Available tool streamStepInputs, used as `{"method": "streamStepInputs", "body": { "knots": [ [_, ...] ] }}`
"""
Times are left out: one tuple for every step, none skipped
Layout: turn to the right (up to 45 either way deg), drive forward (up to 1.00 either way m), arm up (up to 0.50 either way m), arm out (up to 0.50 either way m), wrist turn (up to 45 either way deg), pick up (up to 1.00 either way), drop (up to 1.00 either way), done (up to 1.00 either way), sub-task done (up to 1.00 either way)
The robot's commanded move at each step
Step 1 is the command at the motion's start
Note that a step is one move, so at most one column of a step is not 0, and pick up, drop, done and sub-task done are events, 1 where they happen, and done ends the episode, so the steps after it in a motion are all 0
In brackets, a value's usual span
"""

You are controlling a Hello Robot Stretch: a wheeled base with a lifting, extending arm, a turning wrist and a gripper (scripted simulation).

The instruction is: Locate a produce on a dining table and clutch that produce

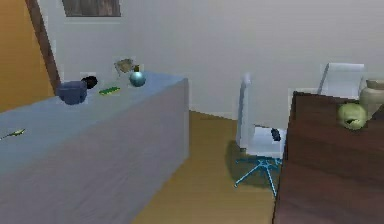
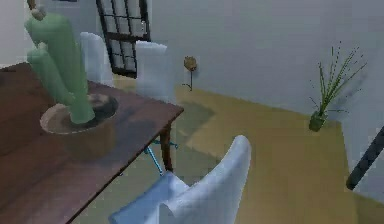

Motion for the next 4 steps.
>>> {"method": "streamStepInputs", "body": {
  "knots": [
    [0.0,0.45,0.00,0.00,0.0,0.00,0.00,0.00,0.00],
    [18.0,0.00,0.00,0.00,0.0,0.00,0.00,0.00,0.00],
    [0.0,0.75,0.00,0.00,0.0,0.00,0.00,0.00,0.00],
    [-21.0,0.00,0.00,0.00,0.0,0.00,0.00,0.00,0.00]
  ]
}}
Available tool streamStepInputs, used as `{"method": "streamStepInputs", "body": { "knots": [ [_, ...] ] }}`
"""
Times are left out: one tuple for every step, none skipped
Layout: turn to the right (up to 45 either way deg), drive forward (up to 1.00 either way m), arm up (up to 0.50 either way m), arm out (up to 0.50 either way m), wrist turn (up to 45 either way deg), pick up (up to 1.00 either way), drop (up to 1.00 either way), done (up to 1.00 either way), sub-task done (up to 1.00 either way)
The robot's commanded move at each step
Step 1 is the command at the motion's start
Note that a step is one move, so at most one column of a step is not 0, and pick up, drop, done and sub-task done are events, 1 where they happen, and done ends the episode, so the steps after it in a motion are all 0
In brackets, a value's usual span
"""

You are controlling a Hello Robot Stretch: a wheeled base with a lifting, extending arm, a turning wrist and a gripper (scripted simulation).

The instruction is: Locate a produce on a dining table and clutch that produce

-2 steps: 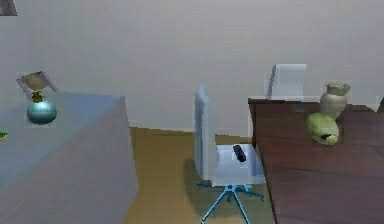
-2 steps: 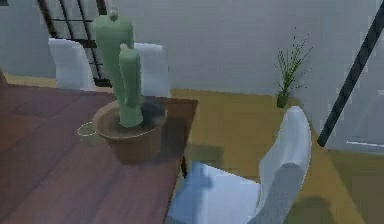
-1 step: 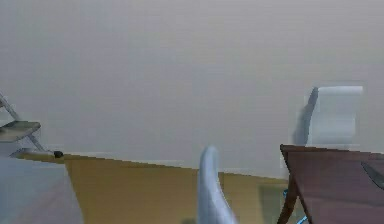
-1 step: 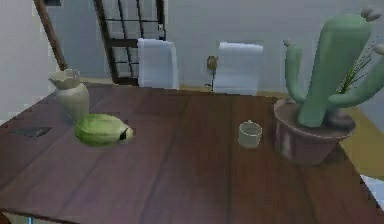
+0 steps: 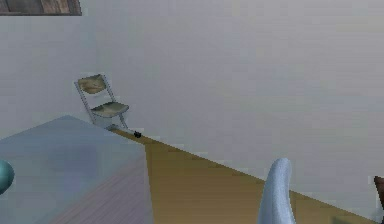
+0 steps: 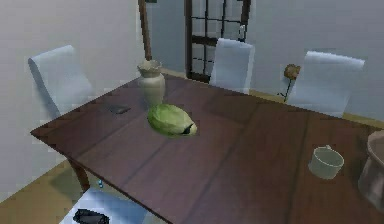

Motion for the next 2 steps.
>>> {"method": "streamStepInputs", "body": {
  "knots": [
    [0.0,0.00,0.50,0.00,0.0,0.00,0.00,0.00,0.00],
    [0.0,0.00,0.38,0.00,0.0,0.00,0.00,0.00,0.00]
  ]
}}
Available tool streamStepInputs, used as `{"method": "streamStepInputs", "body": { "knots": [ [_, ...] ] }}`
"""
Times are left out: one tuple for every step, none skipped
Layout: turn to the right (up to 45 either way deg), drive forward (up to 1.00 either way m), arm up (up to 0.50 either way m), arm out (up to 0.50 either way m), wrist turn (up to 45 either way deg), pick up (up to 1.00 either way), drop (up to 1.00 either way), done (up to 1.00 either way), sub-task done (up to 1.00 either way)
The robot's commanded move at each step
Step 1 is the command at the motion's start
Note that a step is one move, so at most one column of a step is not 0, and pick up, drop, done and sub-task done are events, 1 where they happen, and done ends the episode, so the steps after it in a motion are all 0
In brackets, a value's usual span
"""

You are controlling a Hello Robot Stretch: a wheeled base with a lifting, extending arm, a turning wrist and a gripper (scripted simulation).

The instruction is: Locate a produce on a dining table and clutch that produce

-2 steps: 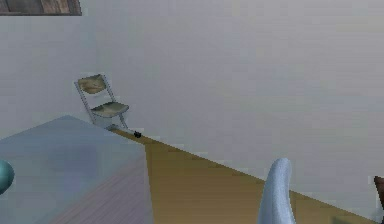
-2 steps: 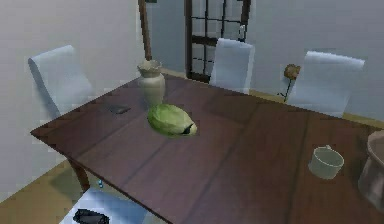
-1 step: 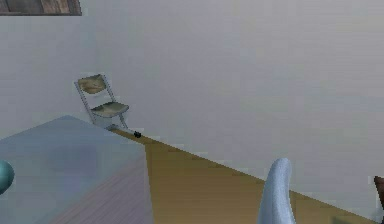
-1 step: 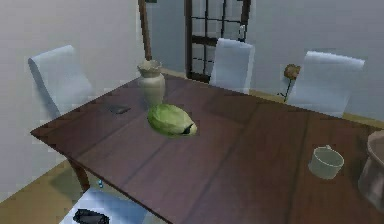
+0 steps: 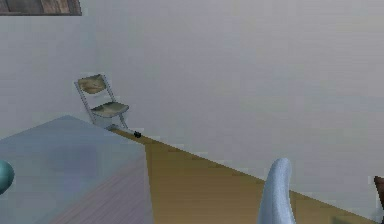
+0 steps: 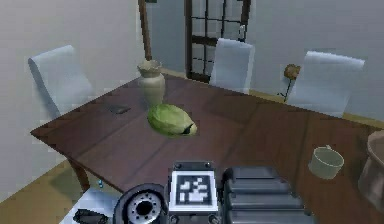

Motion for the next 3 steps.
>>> {"method": "streamStepInputs", "body": {
  "knots": [
    [0.0,0.00,0.00,0.42,0.0,0.00,0.00,0.00,0.00],
    [0.0,0.00,0.00,0.00,45.0,0.00,0.00,0.00,0.00],
    [0.0,0.00,0.00,0.00,45.0,0.00,0.00,0.00,0.00]
  ]
}}
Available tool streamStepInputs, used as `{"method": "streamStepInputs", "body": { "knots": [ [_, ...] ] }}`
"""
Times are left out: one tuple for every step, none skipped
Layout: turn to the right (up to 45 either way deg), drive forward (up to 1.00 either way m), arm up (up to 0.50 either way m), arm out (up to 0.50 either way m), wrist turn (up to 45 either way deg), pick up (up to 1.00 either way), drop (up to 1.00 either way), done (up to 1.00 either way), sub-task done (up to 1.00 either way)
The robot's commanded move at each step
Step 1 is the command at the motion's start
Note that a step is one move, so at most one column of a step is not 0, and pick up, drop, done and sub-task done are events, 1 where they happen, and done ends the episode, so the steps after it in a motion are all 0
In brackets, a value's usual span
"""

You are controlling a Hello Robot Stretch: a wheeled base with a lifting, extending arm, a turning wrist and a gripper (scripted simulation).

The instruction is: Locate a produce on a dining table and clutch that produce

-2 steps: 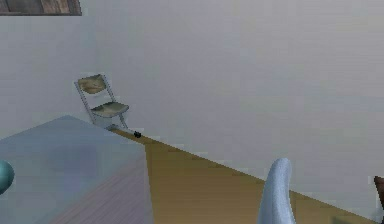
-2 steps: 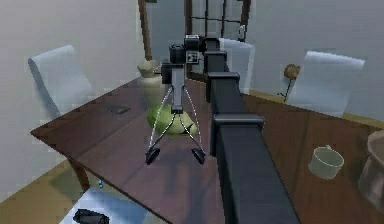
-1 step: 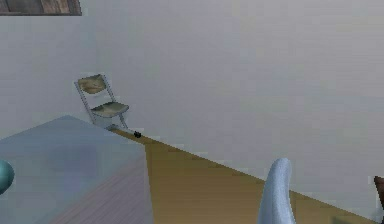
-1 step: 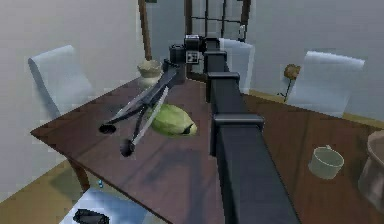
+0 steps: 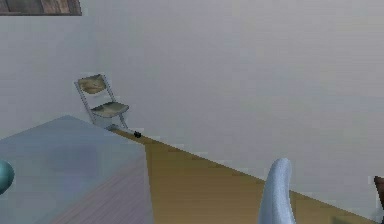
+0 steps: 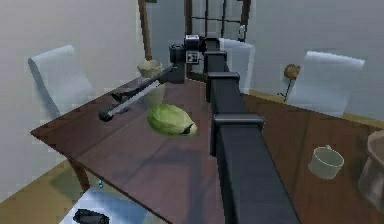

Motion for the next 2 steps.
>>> {"method": "streamStepInputs", "body": {
  "knots": [
    [0.0,0.00,0.00,0.00,45.0,0.00,0.00,0.00,0.00],
    [0.0,0.00,0.00,0.00,39.0,0.00,0.00,0.00,0.00]
  ]
}}
